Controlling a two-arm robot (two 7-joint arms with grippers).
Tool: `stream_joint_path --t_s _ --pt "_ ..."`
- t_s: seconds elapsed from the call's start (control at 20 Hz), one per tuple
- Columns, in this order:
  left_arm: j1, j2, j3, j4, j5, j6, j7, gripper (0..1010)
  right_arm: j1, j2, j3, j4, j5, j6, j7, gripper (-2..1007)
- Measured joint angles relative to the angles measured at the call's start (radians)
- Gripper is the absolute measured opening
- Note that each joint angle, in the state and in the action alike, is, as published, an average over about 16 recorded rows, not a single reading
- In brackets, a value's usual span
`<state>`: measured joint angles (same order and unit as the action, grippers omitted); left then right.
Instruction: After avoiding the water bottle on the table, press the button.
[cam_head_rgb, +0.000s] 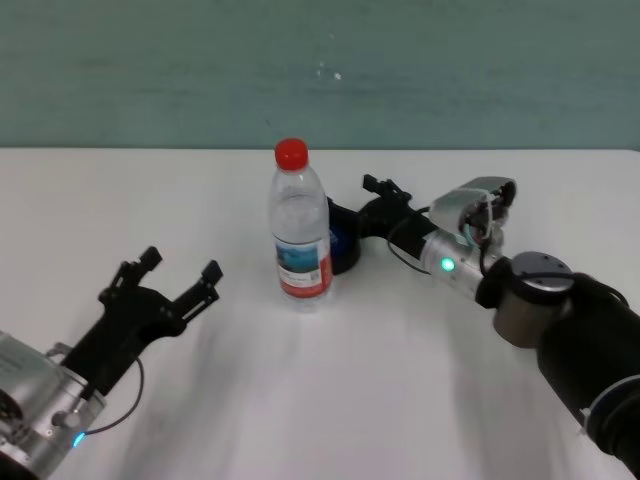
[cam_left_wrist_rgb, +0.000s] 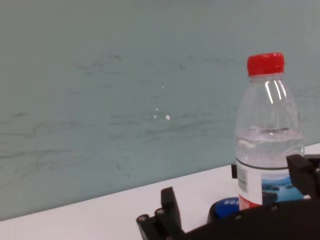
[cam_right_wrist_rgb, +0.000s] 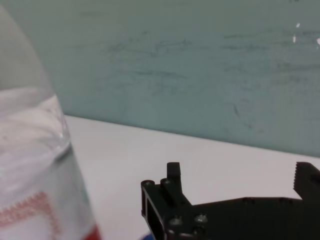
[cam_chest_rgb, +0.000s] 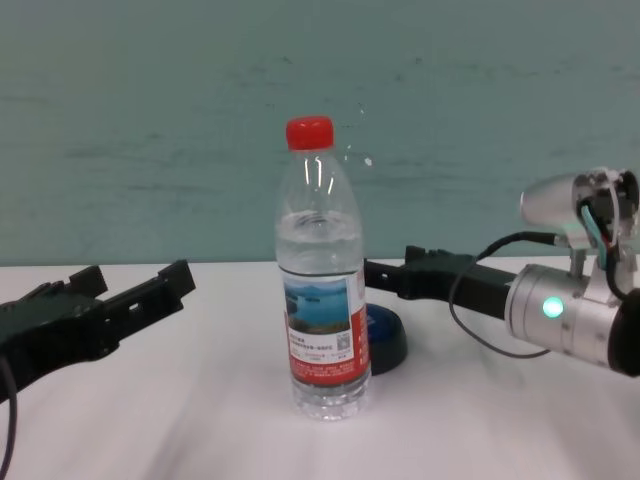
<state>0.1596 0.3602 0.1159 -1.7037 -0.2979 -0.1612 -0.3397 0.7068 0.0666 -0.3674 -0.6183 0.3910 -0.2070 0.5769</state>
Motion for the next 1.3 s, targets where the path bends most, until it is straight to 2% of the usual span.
stream_joint_path --t_s 0.15,0.35,1.1,1.3 --pt "0.000 0.000 0.000 0.000 0.000 0.000 0.000 1010 -0.048 0.019 0.001 -0.098 -0.006 0.028 -0.024 1004" --pt "0.000 0.000 0.000 0.000 0.000 0.000 0.000 1010 -0.084 0.033 0.007 -0.166 -0.013 0.046 -0.046 1004" --pt "0.000 0.000 0.000 0.000 0.000 0.000 0.000 1010 -0.147 0.060 0.036 -0.274 -0.035 0.050 -0.122 1004" --pt "0.000 0.000 0.000 0.000 0.000 0.000 0.000 1010 -0.195 0.078 0.049 -0.350 -0.040 0.067 -0.150 1004"
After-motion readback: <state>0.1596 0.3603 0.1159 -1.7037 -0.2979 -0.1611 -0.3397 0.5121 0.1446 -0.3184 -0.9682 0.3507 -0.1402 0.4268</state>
